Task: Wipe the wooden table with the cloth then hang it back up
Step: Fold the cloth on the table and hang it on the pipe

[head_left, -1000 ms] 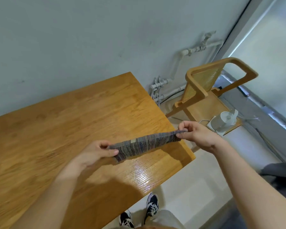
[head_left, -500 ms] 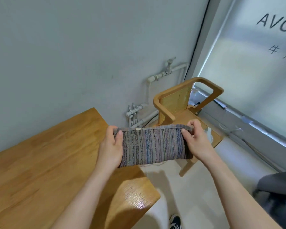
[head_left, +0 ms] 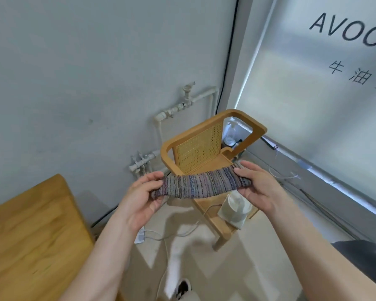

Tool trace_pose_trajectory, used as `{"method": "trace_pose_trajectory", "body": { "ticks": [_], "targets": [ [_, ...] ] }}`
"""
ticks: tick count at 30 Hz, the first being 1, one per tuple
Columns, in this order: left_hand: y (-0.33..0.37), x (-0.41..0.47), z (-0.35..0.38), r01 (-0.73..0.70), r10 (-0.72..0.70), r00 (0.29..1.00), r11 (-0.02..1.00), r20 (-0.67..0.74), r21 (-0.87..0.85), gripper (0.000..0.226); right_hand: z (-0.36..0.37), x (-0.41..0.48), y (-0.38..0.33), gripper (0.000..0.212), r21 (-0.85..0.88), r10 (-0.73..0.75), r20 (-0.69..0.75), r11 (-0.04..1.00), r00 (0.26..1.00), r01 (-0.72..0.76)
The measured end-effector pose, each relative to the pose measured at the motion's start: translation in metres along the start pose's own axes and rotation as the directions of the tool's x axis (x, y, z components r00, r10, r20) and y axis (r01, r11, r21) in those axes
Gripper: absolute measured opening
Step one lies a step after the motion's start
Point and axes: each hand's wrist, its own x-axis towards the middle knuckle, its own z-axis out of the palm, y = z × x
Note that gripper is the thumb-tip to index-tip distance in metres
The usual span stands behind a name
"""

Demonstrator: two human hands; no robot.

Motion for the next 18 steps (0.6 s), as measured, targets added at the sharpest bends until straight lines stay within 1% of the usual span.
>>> {"method": "trace_pose_trajectory", "body": {
  "ticks": [3, 7, 10, 13, 15, 18],
  "targets": [
    [0.011, 0.04, 0.01, 0.036, -0.039, 0.999, 0.996, -0.032, -0.082, 0.03, 0.019, 0.043, -0.026, 0.033, -0.081, -0.049, -0.014, 0.996, 0.999, 0.048],
    [0.038, 0.104, 0.023, 0.028, -0.044, 0.996, 0.98, -0.075, -0.197, 0.031, 0.063, 0.109, -0.064, 0.023, -0.196, -0.081, 0.014, 0.977, 0.997, 0.083],
    [0.067, 0.159, 0.031, -0.02, -0.02, 0.991, 0.958, -0.134, -0.286, 0.028, 0.109, 0.174, -0.088, 0.019, -0.251, -0.059, 0.054, 0.965, 0.997, 0.071],
    [0.097, 0.217, 0.033, -0.059, -0.015, 0.975, 0.943, -0.22, -0.327, 0.027, 0.155, 0.246, -0.104, 0.017, -0.294, -0.035, 0.097, 0.954, 0.995, 0.062],
    [0.115, 0.257, 0.034, -0.053, -0.053, 0.96, 0.93, -0.275, -0.364, 0.028, 0.181, 0.293, -0.111, 0.016, -0.308, 0.002, 0.098, 0.951, 0.995, 0.028],
    [0.14, 0.312, 0.036, -0.043, -0.1, 0.944, 0.908, -0.313, -0.418, 0.027, 0.217, 0.351, -0.116, 0.018, -0.317, 0.035, 0.074, 0.948, 0.997, -0.01]
  ]
}}
